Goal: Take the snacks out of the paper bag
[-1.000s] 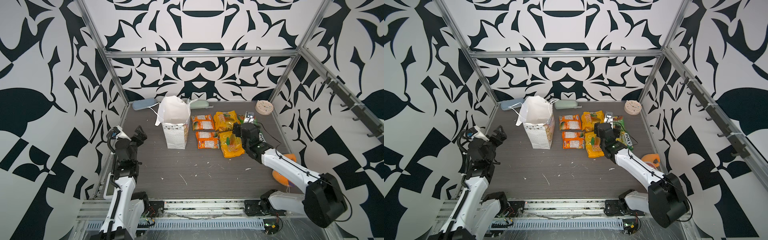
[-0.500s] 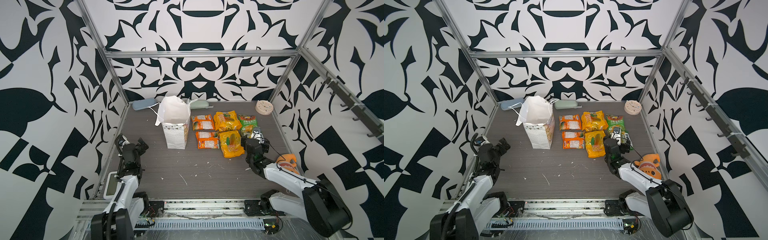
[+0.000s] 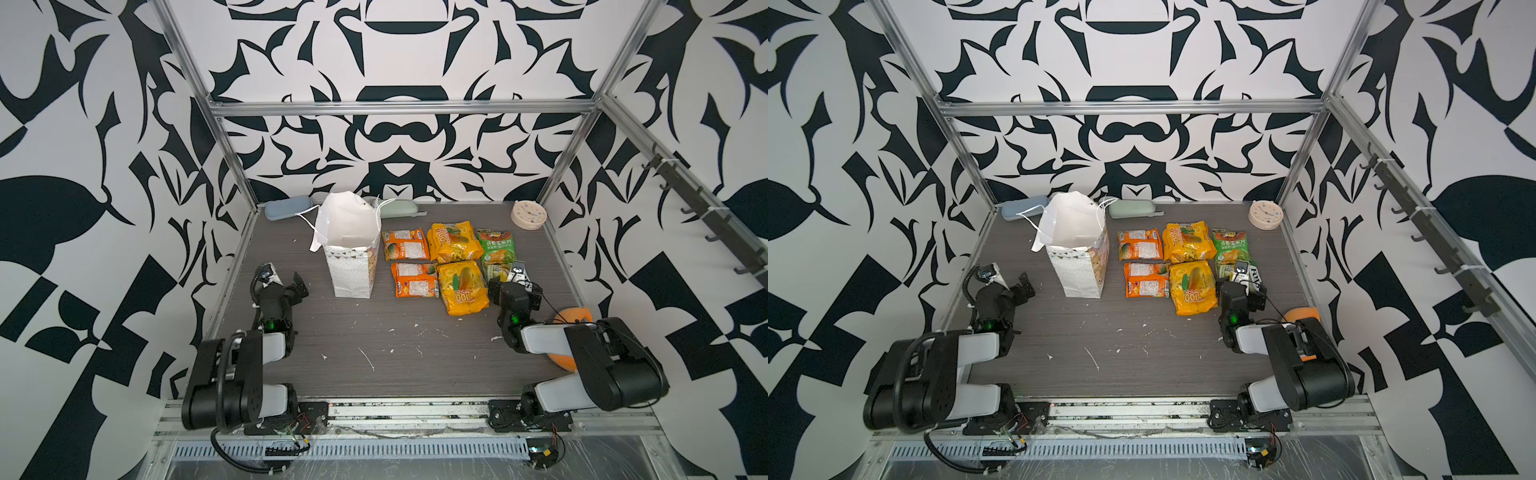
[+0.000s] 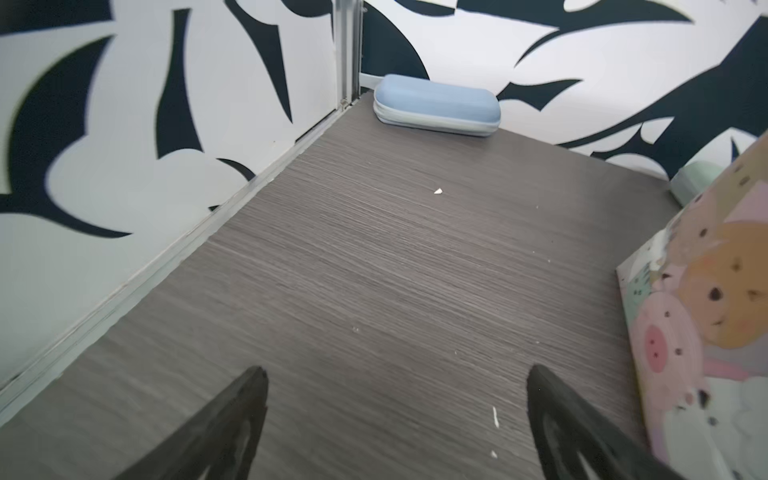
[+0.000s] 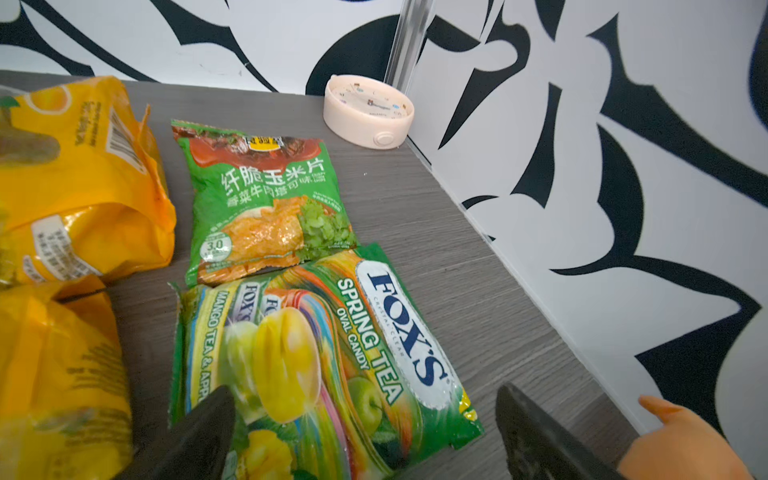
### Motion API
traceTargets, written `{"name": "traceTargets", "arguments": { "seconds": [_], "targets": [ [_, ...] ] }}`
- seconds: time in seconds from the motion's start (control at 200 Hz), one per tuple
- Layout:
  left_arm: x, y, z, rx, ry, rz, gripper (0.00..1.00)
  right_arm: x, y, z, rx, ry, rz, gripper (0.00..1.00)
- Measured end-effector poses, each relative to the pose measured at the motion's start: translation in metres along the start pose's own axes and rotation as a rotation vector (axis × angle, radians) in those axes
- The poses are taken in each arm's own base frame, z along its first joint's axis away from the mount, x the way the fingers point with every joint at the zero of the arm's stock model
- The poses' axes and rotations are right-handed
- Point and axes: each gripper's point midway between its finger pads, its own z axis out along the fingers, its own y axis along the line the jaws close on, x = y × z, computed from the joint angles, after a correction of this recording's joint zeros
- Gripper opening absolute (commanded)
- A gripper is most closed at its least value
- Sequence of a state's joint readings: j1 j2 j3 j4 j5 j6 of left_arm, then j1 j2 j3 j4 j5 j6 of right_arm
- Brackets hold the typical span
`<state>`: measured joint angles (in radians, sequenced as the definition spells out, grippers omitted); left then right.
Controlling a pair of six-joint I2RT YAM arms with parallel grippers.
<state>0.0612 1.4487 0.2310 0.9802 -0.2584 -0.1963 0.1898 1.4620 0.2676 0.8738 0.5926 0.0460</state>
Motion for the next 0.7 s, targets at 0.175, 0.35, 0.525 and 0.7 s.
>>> {"name": "traceTargets", "arguments": {
  "seconds": [0.175, 0.35, 0.525, 0.7],
  "targets": [
    [0.027, -0.009, 0.004, 0.069, 0.033, 0.057, 0.99, -0.006, 0.003, 0.003, -0.035, -0.027, 0.027, 0.99],
    [0.003, -0.028, 0.014, 0.150, 0.001, 0.084, 0.99, -0.006, 0.011, 0.008, -0.108, -0.032, 0.042, 0.99],
    [-0.012, -0.036, 0.029, 0.159, 0.015, 0.098, 0.99, 0.004, 0.021, 0.018, -0.157, 0.011, 0.027, 0.99],
    [-0.002, -0.034, 0.030, 0.151, 0.061, 0.105, 0.99, -0.003, 0.024, 0.021, -0.170, 0.000, 0.033, 1.00]
  ]
}}
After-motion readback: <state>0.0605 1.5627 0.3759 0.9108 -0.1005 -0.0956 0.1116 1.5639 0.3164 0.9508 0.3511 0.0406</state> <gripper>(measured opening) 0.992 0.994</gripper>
